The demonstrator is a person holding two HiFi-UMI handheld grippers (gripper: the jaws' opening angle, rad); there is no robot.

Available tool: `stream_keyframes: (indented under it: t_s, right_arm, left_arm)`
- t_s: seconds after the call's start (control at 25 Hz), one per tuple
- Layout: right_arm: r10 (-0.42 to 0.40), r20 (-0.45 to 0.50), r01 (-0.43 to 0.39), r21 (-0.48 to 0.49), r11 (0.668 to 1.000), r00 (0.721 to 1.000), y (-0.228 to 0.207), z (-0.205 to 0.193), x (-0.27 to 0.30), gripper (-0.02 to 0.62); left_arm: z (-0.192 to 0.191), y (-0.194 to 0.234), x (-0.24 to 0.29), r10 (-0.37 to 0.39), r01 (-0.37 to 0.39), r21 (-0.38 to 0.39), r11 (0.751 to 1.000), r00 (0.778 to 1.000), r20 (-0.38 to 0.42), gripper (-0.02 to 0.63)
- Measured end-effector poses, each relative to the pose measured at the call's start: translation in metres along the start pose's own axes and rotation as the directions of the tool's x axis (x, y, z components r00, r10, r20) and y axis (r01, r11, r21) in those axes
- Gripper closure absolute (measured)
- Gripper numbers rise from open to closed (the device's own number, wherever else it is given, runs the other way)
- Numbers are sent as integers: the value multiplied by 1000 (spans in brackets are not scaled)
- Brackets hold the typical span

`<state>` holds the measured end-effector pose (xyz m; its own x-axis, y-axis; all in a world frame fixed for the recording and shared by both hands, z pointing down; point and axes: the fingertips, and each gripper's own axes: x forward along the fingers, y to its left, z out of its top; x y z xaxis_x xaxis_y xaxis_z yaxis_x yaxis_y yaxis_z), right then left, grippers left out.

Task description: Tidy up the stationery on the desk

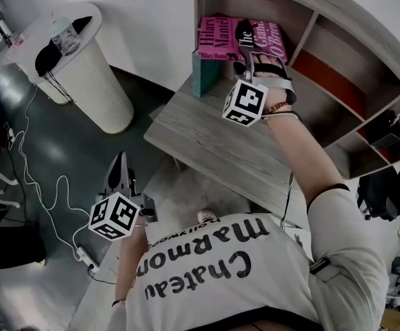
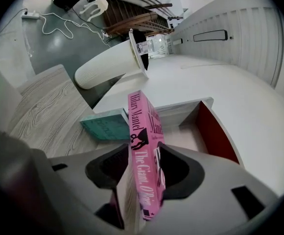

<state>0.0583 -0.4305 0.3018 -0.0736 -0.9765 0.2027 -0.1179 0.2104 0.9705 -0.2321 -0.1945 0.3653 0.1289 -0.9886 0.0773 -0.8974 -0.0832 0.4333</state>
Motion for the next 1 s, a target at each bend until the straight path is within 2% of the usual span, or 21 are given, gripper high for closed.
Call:
stream_keyframes:
  t_s: [1.0]
  right_arm:
    - [-38, -44, 37, -7, 999, 998, -6, -3, 15, 427]
  left_arm:
    - [9, 13, -8, 29, -29, -8, 1000, 999, 24, 591]
